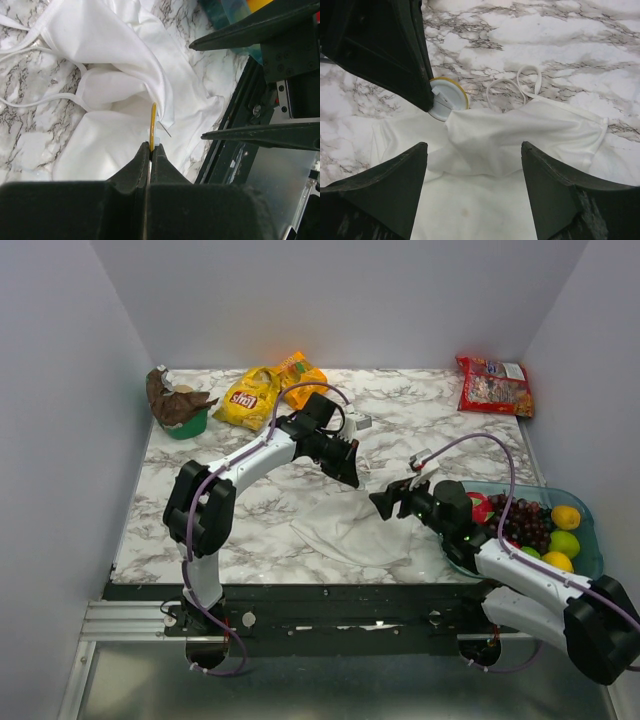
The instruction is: Pin the brooch onto the clothing
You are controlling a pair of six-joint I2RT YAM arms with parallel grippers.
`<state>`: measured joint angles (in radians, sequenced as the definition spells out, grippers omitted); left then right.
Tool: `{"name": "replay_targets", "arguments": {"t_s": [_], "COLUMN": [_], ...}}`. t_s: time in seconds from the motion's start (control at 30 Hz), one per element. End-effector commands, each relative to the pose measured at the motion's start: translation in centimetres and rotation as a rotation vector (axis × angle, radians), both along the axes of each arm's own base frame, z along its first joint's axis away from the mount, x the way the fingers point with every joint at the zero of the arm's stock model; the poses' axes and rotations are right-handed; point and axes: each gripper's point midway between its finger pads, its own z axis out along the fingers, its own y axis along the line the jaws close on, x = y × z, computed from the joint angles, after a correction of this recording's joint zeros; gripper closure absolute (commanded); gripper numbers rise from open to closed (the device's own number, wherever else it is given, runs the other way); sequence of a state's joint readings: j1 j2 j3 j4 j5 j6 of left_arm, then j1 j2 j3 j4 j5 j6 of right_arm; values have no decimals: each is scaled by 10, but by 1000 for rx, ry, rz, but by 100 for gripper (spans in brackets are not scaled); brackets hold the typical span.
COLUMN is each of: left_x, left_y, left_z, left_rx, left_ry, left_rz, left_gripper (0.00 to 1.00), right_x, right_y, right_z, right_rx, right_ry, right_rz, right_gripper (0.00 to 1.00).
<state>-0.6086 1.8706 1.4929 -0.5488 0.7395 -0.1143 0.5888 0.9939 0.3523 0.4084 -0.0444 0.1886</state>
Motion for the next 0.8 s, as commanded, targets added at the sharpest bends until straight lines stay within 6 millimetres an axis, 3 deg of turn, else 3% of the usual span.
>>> {"name": "replay_targets", "arguments": {"t_s": [0.0, 0.5, 0.77], "left_x": [-7, -11, -12], "left_y": [1, 1, 2], "left_z": [2, 5, 6], "left_rx": [-16, -28, -33], "left_ry": [27, 42, 47], "left_rz": [-54, -68, -80], "left_gripper": [100, 100, 100], "right_x": [-6, 11, 17], "right_y": [8, 25, 24], "right_z": [-2, 4, 4], "right_rx": [-38, -65, -35], "right_ry": [-3, -44, -31], "right_rz": [83, 183, 231], "right_gripper": [17, 22, 25]}}
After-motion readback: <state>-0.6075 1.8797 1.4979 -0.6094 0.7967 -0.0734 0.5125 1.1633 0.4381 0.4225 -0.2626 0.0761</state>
